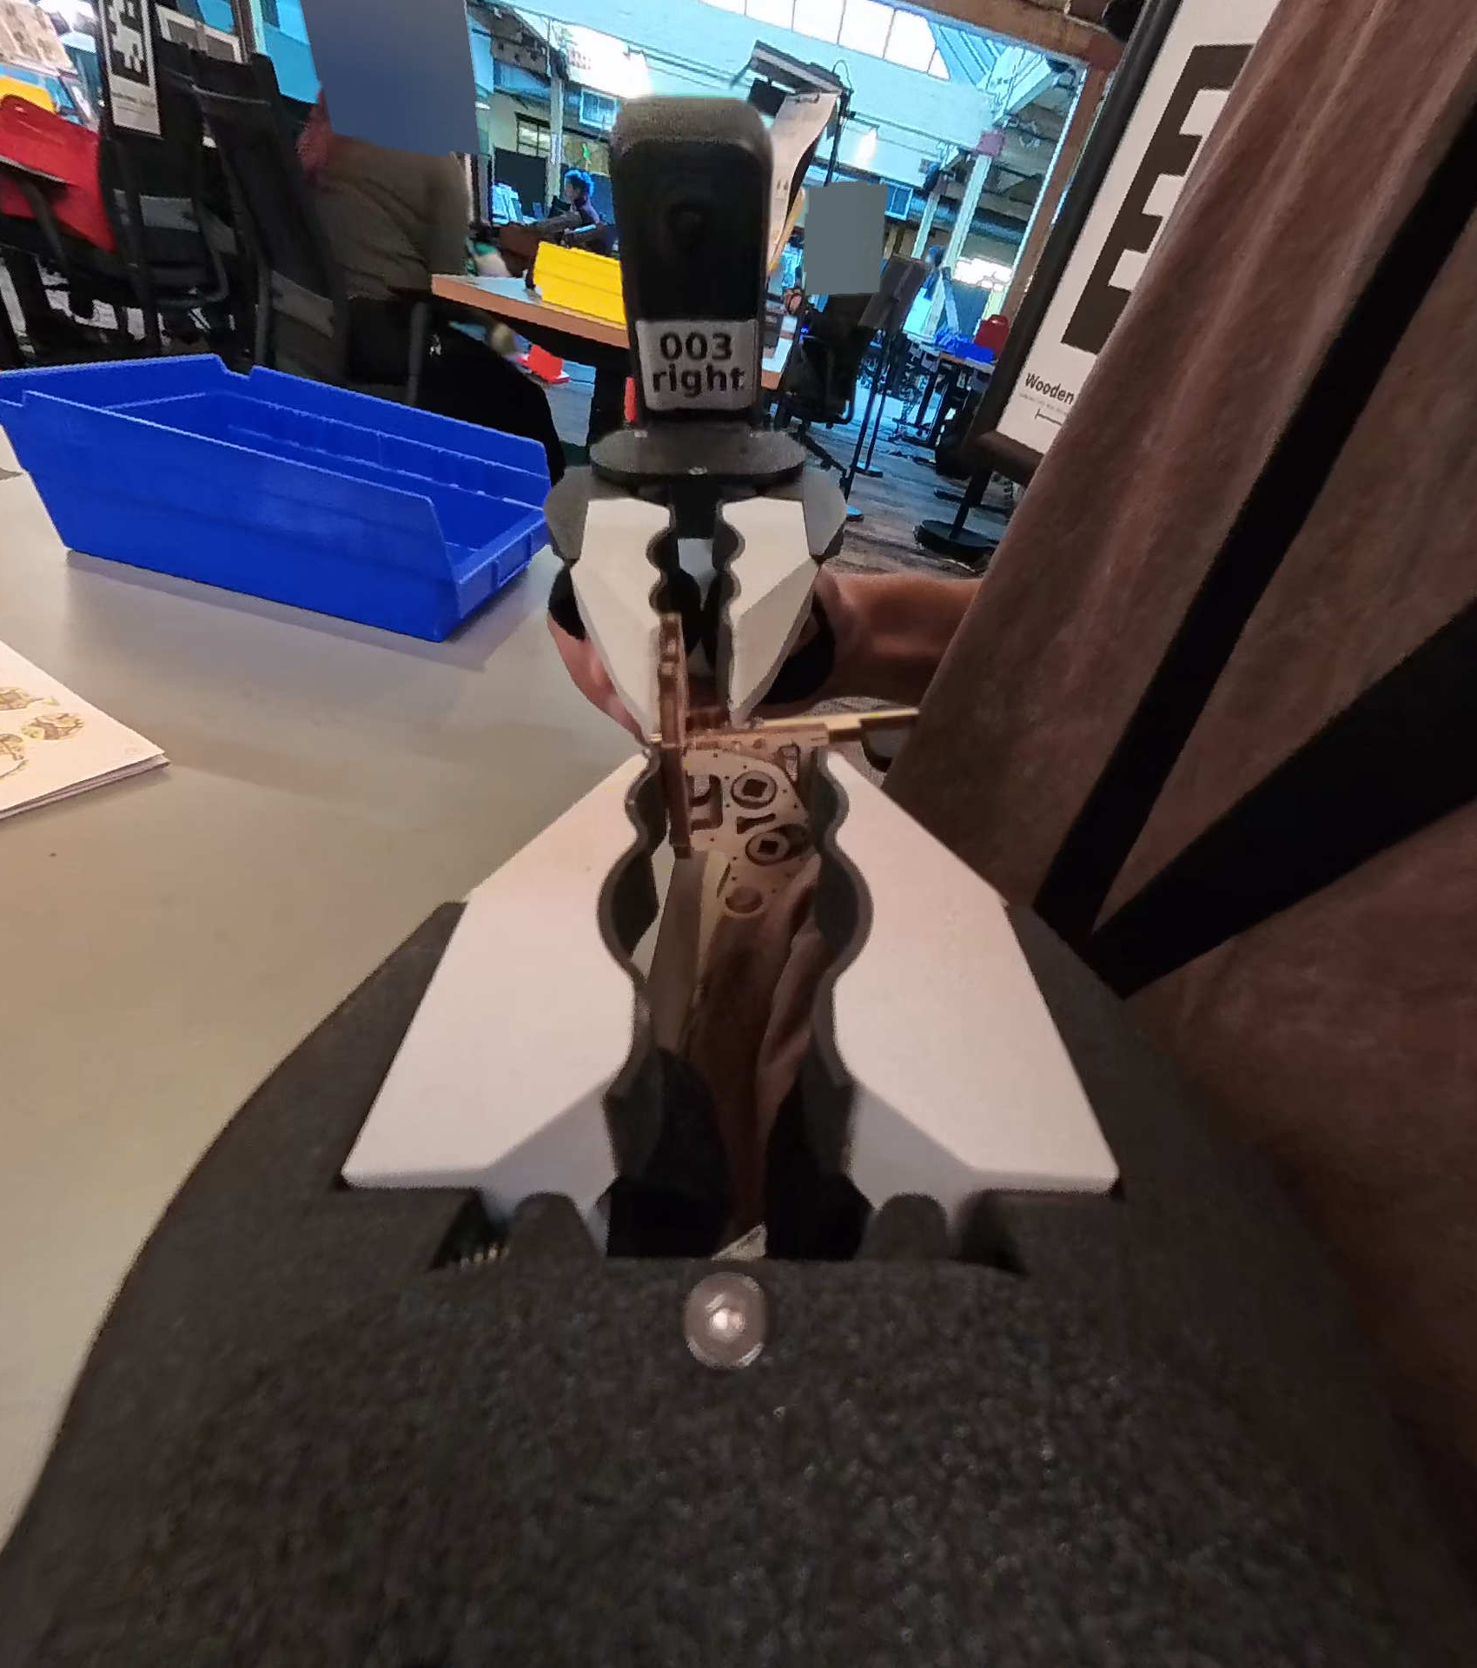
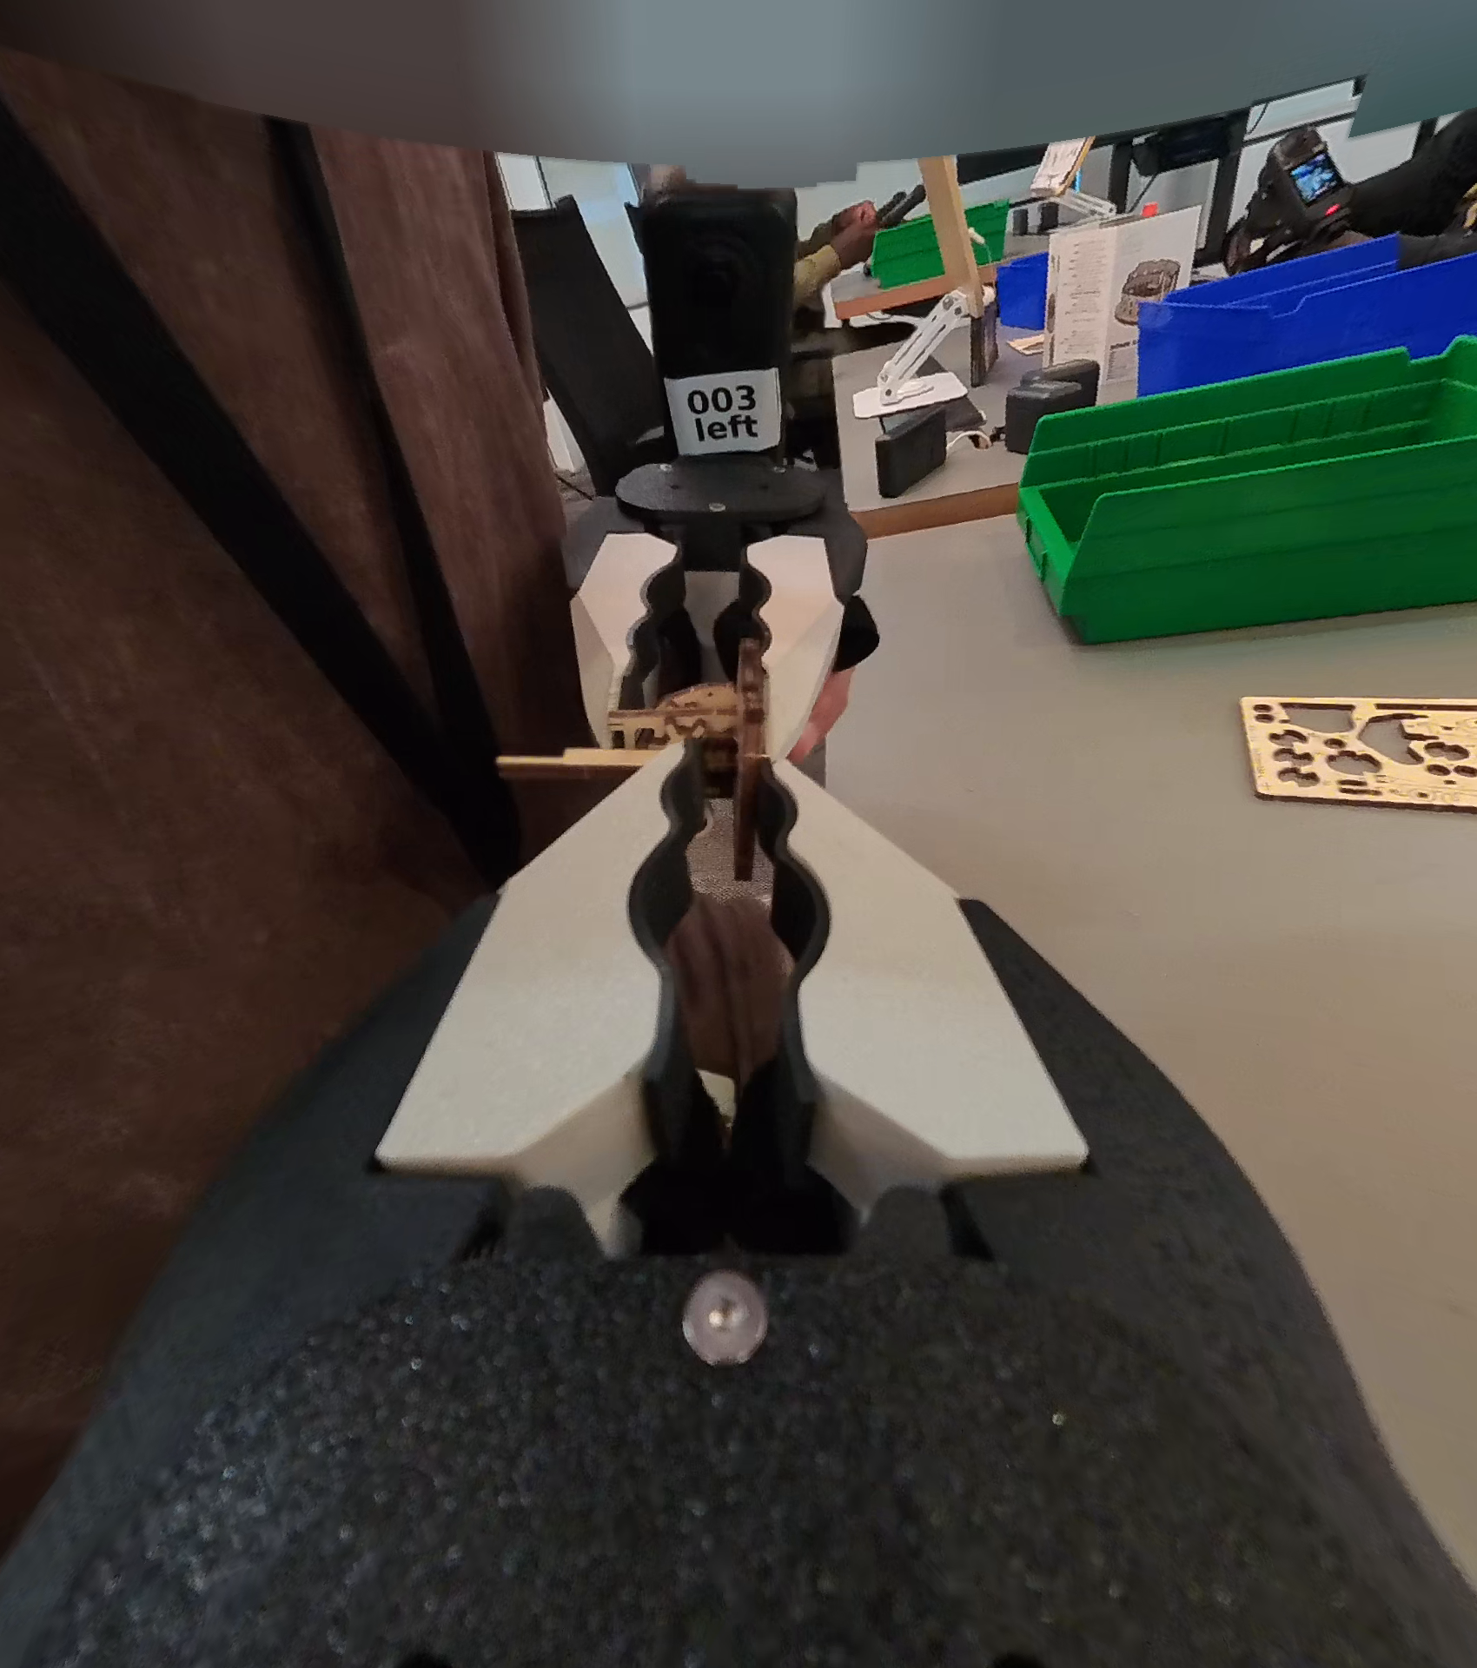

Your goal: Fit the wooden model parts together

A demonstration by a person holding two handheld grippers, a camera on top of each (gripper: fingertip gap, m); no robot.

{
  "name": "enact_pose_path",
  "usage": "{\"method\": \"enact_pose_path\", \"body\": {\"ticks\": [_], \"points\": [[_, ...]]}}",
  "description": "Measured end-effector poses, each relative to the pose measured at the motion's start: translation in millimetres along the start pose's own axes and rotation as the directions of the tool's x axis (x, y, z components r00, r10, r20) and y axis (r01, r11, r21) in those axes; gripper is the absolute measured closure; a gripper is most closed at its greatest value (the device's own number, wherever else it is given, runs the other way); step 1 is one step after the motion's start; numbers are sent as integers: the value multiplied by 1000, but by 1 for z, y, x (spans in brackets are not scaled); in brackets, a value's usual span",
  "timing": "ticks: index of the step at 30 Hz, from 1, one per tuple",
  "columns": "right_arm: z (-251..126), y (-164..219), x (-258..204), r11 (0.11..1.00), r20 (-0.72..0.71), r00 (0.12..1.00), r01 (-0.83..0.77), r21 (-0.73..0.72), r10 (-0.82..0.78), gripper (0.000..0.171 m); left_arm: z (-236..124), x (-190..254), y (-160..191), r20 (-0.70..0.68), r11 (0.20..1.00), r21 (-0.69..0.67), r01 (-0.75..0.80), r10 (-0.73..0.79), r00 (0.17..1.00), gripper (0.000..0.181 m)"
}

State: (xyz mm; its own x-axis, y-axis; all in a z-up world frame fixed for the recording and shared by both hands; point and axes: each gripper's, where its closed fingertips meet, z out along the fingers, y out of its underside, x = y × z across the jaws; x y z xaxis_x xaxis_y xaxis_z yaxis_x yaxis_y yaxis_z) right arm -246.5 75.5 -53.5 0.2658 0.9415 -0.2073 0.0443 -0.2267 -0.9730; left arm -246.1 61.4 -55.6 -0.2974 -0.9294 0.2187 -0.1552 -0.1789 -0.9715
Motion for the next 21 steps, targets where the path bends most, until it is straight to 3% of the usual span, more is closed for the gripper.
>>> {"method": "enact_pose_path", "body": {"ticks": [7,9,14,21], "points": [[-2,-7,-1,993,45,997,-70,91,66,160,-2,3,-8,-57,998,54,30,-27,998,151],[-2,-10,2,988,43,996,-84,127,79,160,-4,-2,-9,-53,995,70,73,-69,996,141],[5,-1,10,996,-24,999,-39,74,41,160,0,-5,-7,-29,995,66,75,-74,997,125],[5,6,16,999,-69,997,-16,31,18,160,4,-8,1,4,997,27,76,-76,997,129]]}}
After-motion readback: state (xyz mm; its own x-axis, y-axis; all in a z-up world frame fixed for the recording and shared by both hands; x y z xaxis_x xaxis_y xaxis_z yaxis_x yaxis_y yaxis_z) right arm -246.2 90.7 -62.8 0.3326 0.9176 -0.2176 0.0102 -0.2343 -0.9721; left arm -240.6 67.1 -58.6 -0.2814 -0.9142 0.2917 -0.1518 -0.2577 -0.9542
